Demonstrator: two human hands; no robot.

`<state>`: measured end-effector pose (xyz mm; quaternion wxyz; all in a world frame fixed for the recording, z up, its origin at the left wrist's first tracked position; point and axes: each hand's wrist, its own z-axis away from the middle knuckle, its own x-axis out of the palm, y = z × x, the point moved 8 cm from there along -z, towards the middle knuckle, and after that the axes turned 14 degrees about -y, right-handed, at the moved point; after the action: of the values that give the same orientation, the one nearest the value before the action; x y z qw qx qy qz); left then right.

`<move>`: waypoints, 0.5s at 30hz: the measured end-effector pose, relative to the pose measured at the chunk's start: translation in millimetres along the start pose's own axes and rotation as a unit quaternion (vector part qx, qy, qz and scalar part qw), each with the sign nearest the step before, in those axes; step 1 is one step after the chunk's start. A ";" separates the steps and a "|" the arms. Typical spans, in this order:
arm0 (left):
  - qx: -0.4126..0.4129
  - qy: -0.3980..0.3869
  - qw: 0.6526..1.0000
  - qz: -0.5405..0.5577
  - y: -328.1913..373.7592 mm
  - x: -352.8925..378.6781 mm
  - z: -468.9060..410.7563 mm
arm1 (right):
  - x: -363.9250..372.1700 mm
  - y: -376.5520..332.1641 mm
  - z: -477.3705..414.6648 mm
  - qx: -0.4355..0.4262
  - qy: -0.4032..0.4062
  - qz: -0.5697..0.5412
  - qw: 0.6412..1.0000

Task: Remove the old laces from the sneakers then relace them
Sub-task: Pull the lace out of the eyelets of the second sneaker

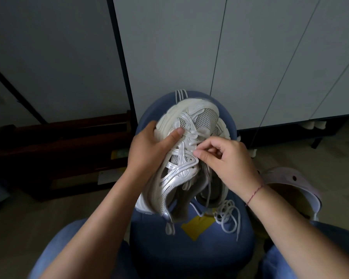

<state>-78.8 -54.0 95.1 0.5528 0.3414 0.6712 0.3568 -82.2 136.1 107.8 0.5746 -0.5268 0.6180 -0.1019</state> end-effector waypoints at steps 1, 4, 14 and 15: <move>-0.001 0.002 1.000 -0.011 0.7 0.3 0.1 | 0.5 -0.4 -0.1 -0.002 -0.002 0.007 1.000; -0.006 0.010 1.000 -0.026 0.5 -0.9 0.7 | 2.2 -0.7 -0.9 -0.005 -0.008 0.032 0.999; -0.016 0.020 0.995 -0.093 2.7 -0.5 1.7 | 16.8 14.0 -2.3 0.074 -0.056 -0.004 0.996; -0.014 0.017 0.995 -0.092 3.3 0.4 1.9 | 15.8 13.3 -2.2 0.069 -0.053 -0.010 0.996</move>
<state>-76.8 -51.8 97.5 0.5764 0.2639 0.7042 0.3199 -87.7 128.5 89.2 0.6401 -0.4970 0.5731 -0.1223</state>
